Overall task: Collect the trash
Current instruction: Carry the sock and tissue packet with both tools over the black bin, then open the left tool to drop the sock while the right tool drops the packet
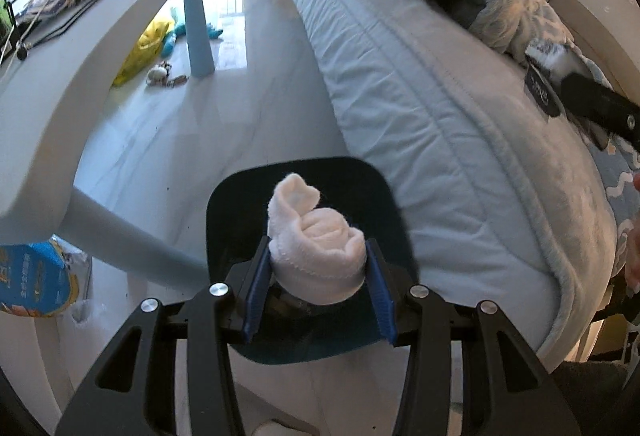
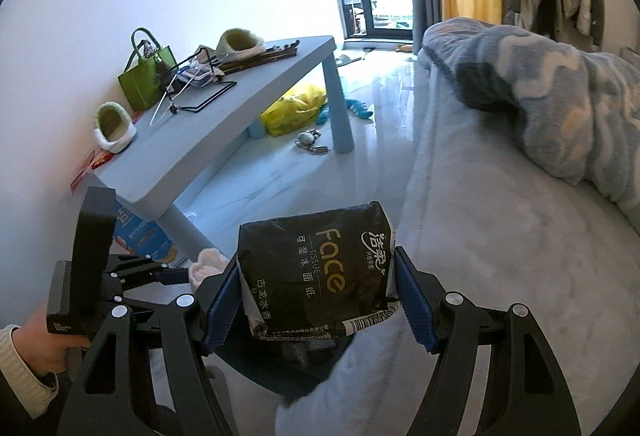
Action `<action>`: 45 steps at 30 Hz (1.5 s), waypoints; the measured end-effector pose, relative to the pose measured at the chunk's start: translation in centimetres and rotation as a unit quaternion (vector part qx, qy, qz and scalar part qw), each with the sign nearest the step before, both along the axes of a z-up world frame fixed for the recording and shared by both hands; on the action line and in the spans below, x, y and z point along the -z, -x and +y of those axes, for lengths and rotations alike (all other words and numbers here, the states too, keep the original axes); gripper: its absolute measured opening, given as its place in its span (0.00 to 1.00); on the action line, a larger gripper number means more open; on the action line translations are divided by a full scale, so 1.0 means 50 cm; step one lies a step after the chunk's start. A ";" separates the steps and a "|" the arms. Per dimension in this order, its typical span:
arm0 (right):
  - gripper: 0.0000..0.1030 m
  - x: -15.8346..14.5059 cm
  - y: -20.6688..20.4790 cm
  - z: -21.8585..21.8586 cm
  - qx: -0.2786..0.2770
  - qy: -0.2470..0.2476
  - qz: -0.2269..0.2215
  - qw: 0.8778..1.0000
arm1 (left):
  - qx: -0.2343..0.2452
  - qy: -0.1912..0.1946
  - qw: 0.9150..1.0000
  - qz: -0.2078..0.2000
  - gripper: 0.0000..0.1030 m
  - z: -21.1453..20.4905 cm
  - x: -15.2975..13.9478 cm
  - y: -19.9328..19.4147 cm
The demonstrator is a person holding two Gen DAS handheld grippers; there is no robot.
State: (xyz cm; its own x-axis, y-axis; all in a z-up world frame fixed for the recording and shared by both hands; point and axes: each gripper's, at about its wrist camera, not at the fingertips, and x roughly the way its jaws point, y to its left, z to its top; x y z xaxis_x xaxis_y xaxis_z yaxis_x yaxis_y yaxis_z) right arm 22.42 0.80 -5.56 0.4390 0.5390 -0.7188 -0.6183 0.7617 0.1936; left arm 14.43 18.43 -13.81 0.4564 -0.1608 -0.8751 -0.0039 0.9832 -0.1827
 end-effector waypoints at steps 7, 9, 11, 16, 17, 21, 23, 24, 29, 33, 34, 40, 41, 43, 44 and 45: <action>0.70 0.022 -0.006 0.066 -0.011 0.004 0.014 1.000 | 0.005 0.012 0.999 0.038 0.53 0.029 0.029 0.018; 0.70 0.032 -0.008 0.083 -0.015 0.007 0.020 1.000 | 0.003 0.018 0.999 0.042 0.61 0.041 0.029 0.023; 0.70 0.040 -0.011 0.095 -0.018 0.011 0.025 0.999 | 0.001 0.019 0.999 0.038 0.66 0.048 0.025 0.027; 0.70 0.067 -0.015 0.126 -0.021 0.030 0.037 0.999 | -0.009 0.019 1.000 0.019 0.73 0.072 0.003 0.036; 0.70 0.074 -0.016 0.132 -0.022 0.033 0.041 0.998 | -0.011 0.021 1.000 0.014 0.73 0.077 -0.003 0.036; 0.70 0.100 -0.021 0.150 -0.022 0.046 0.052 0.997 | -0.015 0.016 1.000 -0.017 0.73 0.089 -0.032 0.045; 0.70 0.116 -0.024 0.161 -0.020 0.054 0.059 0.997 | -0.017 0.013 0.999 -0.031 0.73 0.094 -0.044 0.048; 0.70 0.123 -0.026 0.165 -0.019 0.057 0.063 0.996 | -0.018 0.011 0.999 -0.038 0.73 0.097 -0.051 0.050; 0.70 0.155 -0.030 0.187 -0.021 0.072 0.080 0.994 | -0.028 0.007 0.997 -0.069 0.69 0.119 -0.082 0.065; 0.70 0.183 -0.023 0.214 -0.033 0.089 0.092 0.991 | -0.044 0.013 0.995 -0.084 0.67 0.139 -0.099 0.074; 0.70 0.190 -0.022 0.220 -0.037 0.094 0.095 0.990 | -0.050 0.015 0.995 -0.087 0.65 0.146 -0.104 0.077; 0.71 0.232 -0.018 0.255 -0.048 0.126 0.111 0.985 | -0.066 0.030 0.991 -0.116 0.57 0.162 -0.143 0.090; 0.71 0.238 -0.018 0.258 -0.049 0.131 0.114 0.984 | -0.065 0.030 0.990 -0.120 0.55 0.162 -0.148 0.091; 0.74 0.251 -0.018 0.261 -0.054 0.139 0.124 0.981 | -0.065 0.030 0.989 -0.127 0.54 0.164 -0.158 0.095; 0.74 0.259 -0.017 0.261 -0.059 0.145 0.131 0.979 | -0.066 0.029 0.989 -0.130 0.54 0.166 -0.161 0.098; 0.76 0.267 -0.014 0.261 -0.063 0.151 0.135 0.977 | -0.068 0.029 0.989 -0.131 0.54 0.169 -0.165 0.099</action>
State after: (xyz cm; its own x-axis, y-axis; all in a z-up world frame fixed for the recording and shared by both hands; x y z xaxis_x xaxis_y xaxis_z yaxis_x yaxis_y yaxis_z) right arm 23.13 13.87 -18.90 0.1554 0.3209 -0.9343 -0.6677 0.7312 0.1401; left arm 9.47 26.87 -5.58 0.6874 -0.1291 -0.7147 -0.0801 0.9646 -0.2513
